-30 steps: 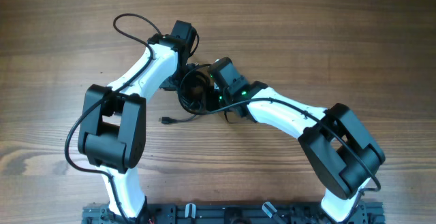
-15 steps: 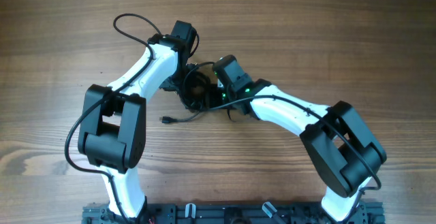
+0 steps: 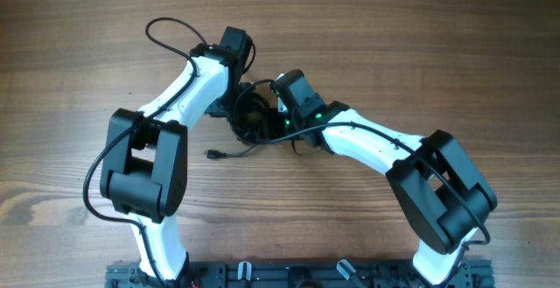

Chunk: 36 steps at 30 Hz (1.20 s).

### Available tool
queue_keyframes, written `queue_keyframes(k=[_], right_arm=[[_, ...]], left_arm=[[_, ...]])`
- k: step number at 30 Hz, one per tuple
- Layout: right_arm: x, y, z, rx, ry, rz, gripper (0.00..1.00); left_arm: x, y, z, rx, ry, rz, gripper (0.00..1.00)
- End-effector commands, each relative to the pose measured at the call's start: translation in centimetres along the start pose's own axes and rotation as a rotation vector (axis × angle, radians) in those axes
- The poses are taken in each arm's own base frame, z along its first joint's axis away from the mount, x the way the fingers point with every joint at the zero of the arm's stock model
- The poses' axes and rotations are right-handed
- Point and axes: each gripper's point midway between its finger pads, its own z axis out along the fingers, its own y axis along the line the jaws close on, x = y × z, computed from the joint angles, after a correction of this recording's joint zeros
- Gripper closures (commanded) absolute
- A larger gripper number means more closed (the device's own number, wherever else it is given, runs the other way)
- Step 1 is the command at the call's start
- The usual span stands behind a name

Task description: Untangle cables

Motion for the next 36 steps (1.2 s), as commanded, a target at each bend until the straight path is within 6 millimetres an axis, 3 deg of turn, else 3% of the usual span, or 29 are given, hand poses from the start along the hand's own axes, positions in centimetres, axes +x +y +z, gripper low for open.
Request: queue_keyframes(k=[1,9,22,27,33,36], right_arm=[[-0.4,2.1,-1.4,-0.081,-0.011,-0.043,0.85],[0.1,3.0,-1.5,-0.134,0.019,-0.047,0.85],[-0.5,2.4,-1.6,-0.11,-0.004,-0.041,0.82],[-1.4,2.4,-2.6,-0.177,0.01,-0.013,0.82],[-1.0,2.8,-2.8,-0.214,0.04,-0.007,0.82],[-0.7,2.0,-2.5,-0.156,0.035,-0.001,0.82]], left_arm=[[0.1,0.0,0.6,-0.003,0.015,0.013,0.84],[0.1,0.0,0.6,-0.003,0.015,0.013,0.84],[0.1,0.0,0.6,-0.002,0.013,0.013,0.84],[0.1,0.0,0.6,-0.002,0.013,0.013,0.84],[0.1,0.0,0.6,-0.002,0.013,0.013,0.84],[0.1,0.0,0.6,-0.002,0.013,0.013,0.84]])
